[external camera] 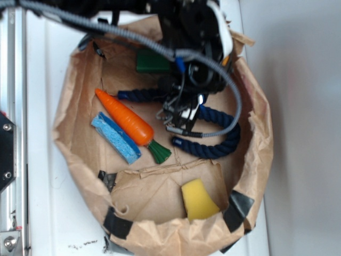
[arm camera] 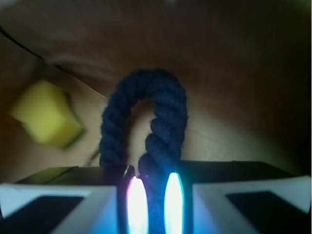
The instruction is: Grab the blue rope.
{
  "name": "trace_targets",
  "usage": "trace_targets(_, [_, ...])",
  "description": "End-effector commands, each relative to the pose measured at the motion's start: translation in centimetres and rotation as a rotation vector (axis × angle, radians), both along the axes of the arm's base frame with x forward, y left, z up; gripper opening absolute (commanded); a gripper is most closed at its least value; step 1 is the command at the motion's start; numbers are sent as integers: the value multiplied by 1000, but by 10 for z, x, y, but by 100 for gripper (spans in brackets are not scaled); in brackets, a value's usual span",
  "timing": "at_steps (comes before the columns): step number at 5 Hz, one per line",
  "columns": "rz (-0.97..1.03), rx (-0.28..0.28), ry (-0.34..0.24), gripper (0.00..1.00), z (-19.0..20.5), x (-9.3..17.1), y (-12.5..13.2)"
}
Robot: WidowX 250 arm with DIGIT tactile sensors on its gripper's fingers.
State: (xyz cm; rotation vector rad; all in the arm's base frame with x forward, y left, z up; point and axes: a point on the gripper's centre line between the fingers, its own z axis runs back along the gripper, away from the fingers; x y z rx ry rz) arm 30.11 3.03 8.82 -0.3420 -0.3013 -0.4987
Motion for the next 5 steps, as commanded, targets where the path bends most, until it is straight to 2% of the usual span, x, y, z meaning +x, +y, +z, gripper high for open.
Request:
trace_targets(1, [5, 19, -59, 0, 55, -2, 4])
trace_targets(2, [-15, 41, -84, 0, 59, -13, -6])
trace_targets(3, [-24, 40, -84, 0, 59, -20, -8])
trace_targets(4, [-15, 64, -78, 0, 51, -23, -14])
trace_targets(5, [-15, 64, -78, 100, 51, -23, -14])
